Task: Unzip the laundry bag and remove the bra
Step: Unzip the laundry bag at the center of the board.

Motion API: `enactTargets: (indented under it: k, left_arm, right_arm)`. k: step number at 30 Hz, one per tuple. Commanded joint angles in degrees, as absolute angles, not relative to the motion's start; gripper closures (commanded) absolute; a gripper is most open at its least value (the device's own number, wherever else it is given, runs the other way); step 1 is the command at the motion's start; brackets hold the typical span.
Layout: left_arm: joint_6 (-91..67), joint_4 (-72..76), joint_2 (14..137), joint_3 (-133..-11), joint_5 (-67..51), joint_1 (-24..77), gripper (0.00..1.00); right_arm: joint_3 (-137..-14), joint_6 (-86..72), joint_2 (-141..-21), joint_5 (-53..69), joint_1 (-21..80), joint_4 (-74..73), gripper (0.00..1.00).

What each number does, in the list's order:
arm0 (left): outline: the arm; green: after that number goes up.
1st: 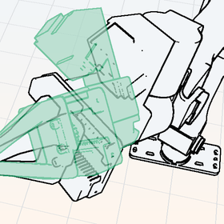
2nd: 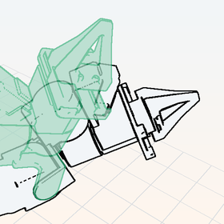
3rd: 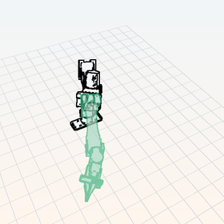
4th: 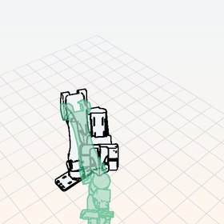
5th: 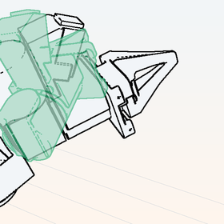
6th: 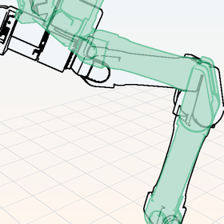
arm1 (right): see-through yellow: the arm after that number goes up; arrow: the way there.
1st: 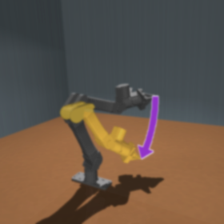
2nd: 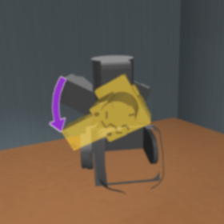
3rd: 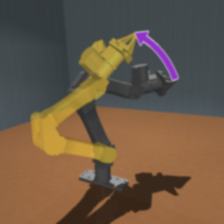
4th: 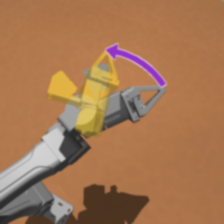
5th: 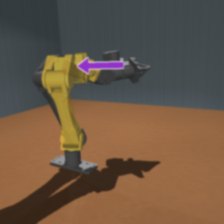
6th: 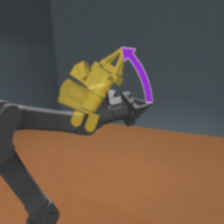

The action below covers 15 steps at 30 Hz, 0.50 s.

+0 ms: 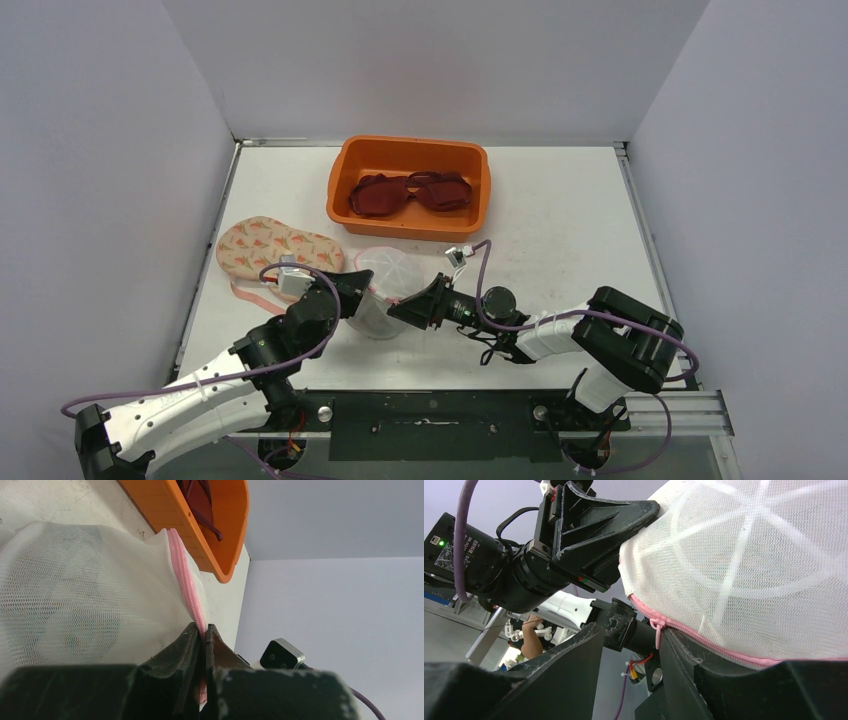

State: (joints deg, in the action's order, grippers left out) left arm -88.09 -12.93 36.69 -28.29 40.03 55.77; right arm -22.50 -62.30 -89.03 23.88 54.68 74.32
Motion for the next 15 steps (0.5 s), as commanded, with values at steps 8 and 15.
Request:
enactTargets:
  k: [8,15]
  left_arm:
    - [-88.8,-12.0,36.2,-28.9,39.2,55.7,1.0]
    - [-88.9,-12.0,35.8,-28.5,39.2,55.7,1.0]
  right_arm:
    - [-22.9,-62.0,-89.8,22.2,53.9,79.8,0.64]
    - [-22.3,-62.0,-89.6,21.4,53.8,79.0,0.73]
